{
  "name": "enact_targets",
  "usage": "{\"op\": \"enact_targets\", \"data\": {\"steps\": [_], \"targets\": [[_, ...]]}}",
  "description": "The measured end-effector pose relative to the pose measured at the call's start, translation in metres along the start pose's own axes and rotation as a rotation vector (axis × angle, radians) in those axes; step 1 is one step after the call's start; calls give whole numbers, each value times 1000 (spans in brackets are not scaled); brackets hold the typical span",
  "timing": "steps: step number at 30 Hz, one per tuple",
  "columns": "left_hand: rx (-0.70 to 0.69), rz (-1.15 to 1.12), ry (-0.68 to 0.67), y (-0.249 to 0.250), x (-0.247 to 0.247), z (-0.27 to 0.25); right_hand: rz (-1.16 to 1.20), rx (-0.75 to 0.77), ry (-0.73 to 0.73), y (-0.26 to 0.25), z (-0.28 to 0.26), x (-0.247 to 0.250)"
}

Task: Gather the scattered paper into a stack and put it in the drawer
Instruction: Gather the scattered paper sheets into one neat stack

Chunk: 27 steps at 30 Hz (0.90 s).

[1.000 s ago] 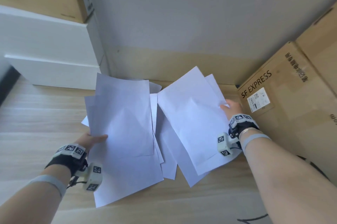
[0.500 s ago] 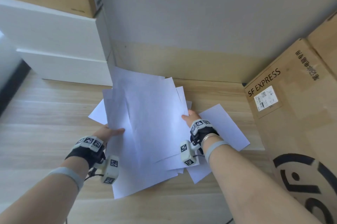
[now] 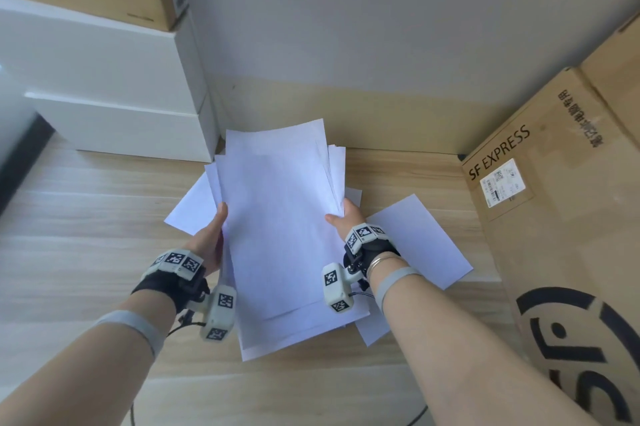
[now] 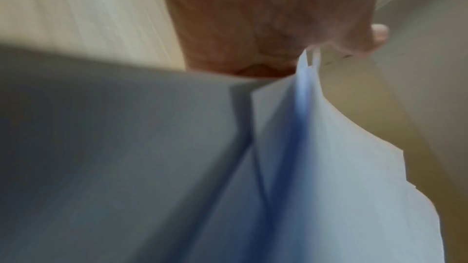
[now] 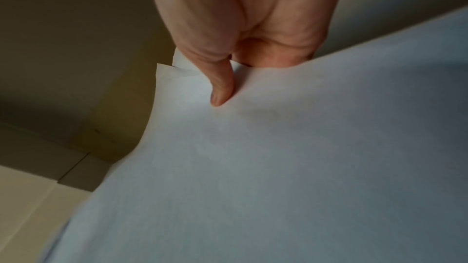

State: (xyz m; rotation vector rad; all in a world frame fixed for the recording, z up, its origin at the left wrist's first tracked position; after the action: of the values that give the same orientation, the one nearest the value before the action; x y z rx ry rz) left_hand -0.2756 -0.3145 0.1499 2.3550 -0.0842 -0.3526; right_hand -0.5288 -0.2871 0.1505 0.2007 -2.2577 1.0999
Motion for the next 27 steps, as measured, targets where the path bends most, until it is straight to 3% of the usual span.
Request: {"op": "enact_targets", "data": {"steps": [3,9,15,22,27], "targets": [[-30,60,-40,2,-1,2,5,38,-31,-4,1,1],[-108,222,229,-2,19,19,49,25,-88,4,8,8],[-122,223,298,-6,47,27,-379,1,45,34,27,49],[-96,165,298,-13,62,23,-487,7,90,24,43,19],[-51,134,335,-18,79,20,-570,80,30,16,50,12]]}}
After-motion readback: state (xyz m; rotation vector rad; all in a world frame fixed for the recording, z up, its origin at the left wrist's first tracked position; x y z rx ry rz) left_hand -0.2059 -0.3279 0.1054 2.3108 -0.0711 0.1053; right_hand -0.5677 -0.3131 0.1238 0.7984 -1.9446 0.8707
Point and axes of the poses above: each hand's wrist, its own z-axis towards the middle knuckle, its own x-axis out of the back of the hand, y = z × x, the point moved 5 cm from there along z, towards the middle knuckle, and after that the axes turned 6 degrees about y, right-handed, at the moved point
